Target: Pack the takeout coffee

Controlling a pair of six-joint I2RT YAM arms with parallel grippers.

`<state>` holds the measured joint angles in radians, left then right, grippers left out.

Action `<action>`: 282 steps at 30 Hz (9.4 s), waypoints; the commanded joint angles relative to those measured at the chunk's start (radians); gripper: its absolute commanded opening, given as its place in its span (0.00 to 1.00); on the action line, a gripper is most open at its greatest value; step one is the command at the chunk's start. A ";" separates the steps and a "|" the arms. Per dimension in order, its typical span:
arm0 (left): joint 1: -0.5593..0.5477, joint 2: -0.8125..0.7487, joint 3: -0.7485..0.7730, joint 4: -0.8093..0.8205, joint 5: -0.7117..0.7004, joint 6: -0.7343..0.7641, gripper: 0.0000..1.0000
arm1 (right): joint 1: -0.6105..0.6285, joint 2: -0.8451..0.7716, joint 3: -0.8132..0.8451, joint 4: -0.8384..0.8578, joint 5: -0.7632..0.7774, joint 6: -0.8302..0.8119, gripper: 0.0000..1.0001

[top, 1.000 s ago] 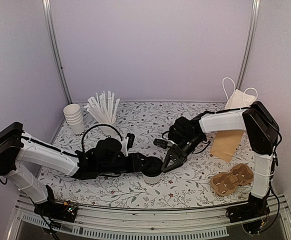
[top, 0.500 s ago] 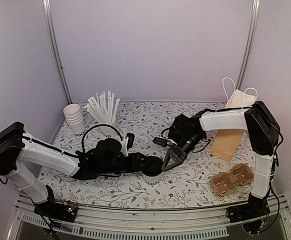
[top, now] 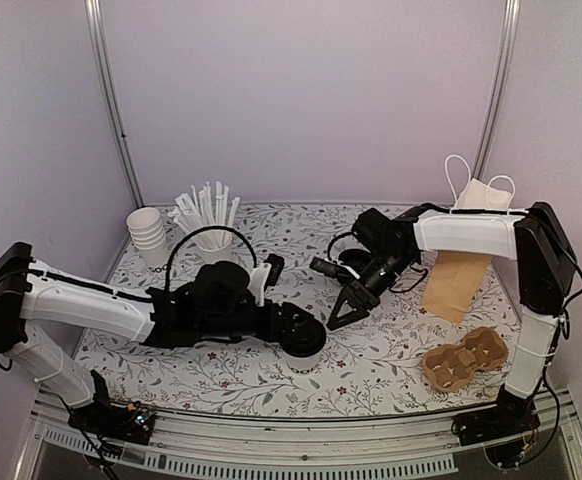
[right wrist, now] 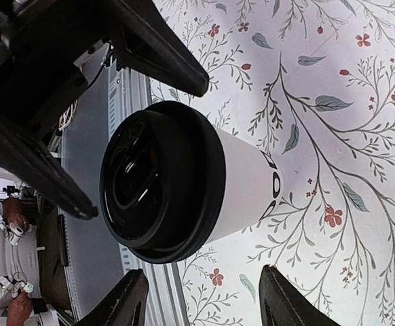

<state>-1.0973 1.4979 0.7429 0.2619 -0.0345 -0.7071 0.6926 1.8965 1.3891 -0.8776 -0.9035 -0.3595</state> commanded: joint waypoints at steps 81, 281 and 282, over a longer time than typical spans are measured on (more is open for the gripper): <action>0.065 0.134 -0.153 0.106 0.134 -0.295 0.53 | 0.013 0.239 0.050 -0.010 0.059 0.054 0.47; -0.051 -0.061 -0.179 0.223 0.154 -0.449 0.63 | -0.067 -0.181 -0.196 -0.014 -0.069 -0.181 0.65; -0.047 -0.063 -0.167 0.194 0.141 -0.429 0.66 | -0.067 -0.178 -0.201 -0.020 -0.074 -0.192 0.65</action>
<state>-1.1683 1.4288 0.5228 0.4583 0.1249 -1.1790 0.6235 1.7126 1.1969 -0.8333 -0.8944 -0.5175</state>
